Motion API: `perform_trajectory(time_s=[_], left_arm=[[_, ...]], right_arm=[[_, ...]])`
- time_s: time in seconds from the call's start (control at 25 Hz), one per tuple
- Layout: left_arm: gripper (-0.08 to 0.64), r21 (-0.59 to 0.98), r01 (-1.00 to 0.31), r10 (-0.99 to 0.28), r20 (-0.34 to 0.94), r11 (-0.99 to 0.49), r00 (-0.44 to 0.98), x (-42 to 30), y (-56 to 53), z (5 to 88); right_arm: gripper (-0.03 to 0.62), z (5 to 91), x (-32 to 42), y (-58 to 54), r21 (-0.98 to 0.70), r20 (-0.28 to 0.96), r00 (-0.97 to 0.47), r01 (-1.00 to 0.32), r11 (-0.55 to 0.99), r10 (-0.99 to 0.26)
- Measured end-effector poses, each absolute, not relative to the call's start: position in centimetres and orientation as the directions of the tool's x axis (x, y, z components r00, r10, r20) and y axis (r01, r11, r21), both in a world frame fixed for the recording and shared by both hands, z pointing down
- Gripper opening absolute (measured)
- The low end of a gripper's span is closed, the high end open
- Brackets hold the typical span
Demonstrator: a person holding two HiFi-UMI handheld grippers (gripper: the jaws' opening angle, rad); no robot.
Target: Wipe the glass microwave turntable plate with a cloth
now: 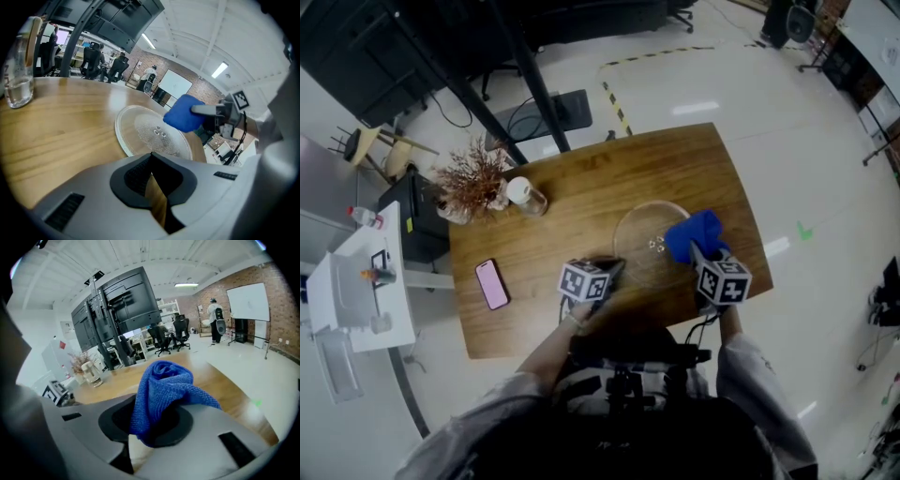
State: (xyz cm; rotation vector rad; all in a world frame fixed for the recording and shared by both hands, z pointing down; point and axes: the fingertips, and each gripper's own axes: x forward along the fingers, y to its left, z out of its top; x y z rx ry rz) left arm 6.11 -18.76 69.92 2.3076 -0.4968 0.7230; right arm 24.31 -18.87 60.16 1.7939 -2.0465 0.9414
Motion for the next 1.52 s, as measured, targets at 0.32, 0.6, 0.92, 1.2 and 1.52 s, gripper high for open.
perform_trajectory(time_s=[0.32, 0.6, 0.92, 1.2, 1.52], left_arm=[[-0.003, 0.473, -0.534, -0.162, 0.623, -0.701, 0.765, 6.1, -19.1, 70.0], [-0.003, 0.518, -0.555, -0.182, 0.604, -0.651, 0.776, 5.8, -19.9, 69.8], [-0.003, 0.484, -0.544, -0.165, 0.625, -0.685, 0.763, 6.0, -19.2, 70.1], [-0.003, 0.418, -0.498, -0.139, 0.643, -0.76, 0.753, 6.3, -18.2, 70.3], [-0.003, 0.629, -0.444, -0.182, 0.437, -0.638, 0.881, 5.8, -18.1, 67.8]], right_arm=[[0.08, 61.0, 30.2, -25.1, -0.236, 0.585, -0.053, -0.966, -0.107, -0.809], [0.08, 63.3, 29.6, -18.7, -0.271, 0.635, -0.082, -0.955, -0.122, -0.768], [0.08, 64.4, 25.6, -9.3, -0.385, 0.662, -0.122, -0.902, -0.195, -0.74], [0.08, 66.3, 22.0, -6.2, -0.436, 0.649, -0.129, -0.871, -0.226, -0.75], [0.08, 60.6, 20.8, -7.9, -0.427, 0.545, -0.101, -0.888, -0.171, -0.832]])
